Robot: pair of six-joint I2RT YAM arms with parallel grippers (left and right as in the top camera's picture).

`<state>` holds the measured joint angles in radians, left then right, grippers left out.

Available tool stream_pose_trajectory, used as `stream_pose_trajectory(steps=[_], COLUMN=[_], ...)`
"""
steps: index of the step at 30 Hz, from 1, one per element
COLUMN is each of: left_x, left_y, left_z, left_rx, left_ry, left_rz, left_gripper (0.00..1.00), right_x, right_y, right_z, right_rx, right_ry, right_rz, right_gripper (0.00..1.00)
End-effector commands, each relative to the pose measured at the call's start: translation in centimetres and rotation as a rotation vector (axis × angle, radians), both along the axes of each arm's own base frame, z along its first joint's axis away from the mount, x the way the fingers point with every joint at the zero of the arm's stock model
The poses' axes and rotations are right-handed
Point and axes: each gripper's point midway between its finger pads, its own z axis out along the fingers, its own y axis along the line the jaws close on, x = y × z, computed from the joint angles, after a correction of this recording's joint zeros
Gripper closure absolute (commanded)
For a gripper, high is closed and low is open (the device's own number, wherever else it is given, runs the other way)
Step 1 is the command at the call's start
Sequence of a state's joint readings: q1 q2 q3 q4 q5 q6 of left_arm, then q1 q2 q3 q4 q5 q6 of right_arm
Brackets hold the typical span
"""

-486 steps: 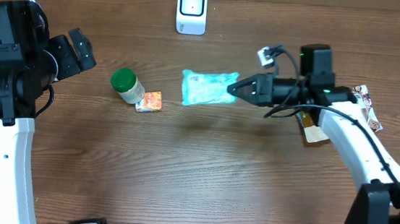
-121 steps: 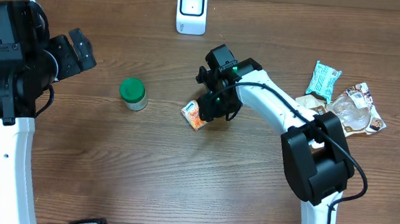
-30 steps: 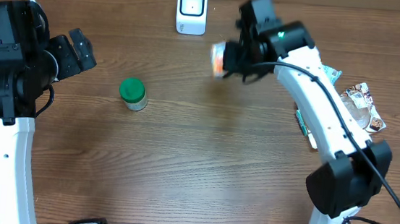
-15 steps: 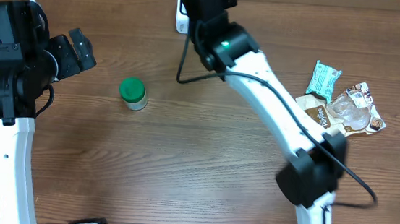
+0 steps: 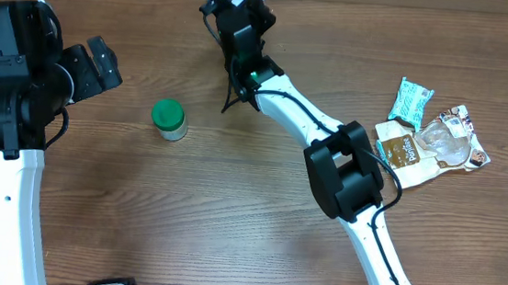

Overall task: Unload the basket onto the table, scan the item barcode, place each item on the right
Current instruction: 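Carry the Kleenex packet to the scanner and hold it there, then move the Kleenex packet right and release it onto the Pantree bag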

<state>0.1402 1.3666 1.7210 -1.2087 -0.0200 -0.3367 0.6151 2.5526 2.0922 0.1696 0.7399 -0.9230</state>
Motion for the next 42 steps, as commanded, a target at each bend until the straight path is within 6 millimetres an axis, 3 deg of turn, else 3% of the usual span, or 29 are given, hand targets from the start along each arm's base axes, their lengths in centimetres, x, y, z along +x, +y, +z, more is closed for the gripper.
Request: stream_pose_trajectory(steps=[1, 6, 23, 27, 36, 42], left_x=[0.0, 0.0, 0.0, 0.0, 0.0, 0.0], left_y=[0.3, 0.3, 0.3, 0.3, 0.3, 0.3], left_z=[-0.1, -0.1, -0.1, -0.1, -0.1, -0.1], left_rx=[0.010, 0.010, 0.010, 0.010, 0.010, 0.010], left_ry=[0.003, 0.004, 0.003, 0.003, 0.003, 0.003], left_rz=[0.002, 0.002, 0.002, 0.002, 0.002, 0.002], left_gripper=[0.01, 0.00, 0.00, 0.01, 0.01, 0.01], right_x=[0.7, 1.2, 1.3, 0.8, -2.5, -7.8], right_y=[0.0, -0.7, -0.4, -0.3, 0.7, 2.4], right_z=[-2.1, -3.5, -1.9, 0.8, 9.6, 12.4], right_rx=[-0.066, -0.076, -0.048, 0.006, 0.211, 0.414], right_ry=[0.025, 0.046, -0.005, -0.041, -0.044, 0.197], right_rz=[0.038, 0.043, 0.038, 0.013, 0.039, 0.183], right_gripper=[0.96, 0.96, 0.96, 0.96, 0.96, 0.96])
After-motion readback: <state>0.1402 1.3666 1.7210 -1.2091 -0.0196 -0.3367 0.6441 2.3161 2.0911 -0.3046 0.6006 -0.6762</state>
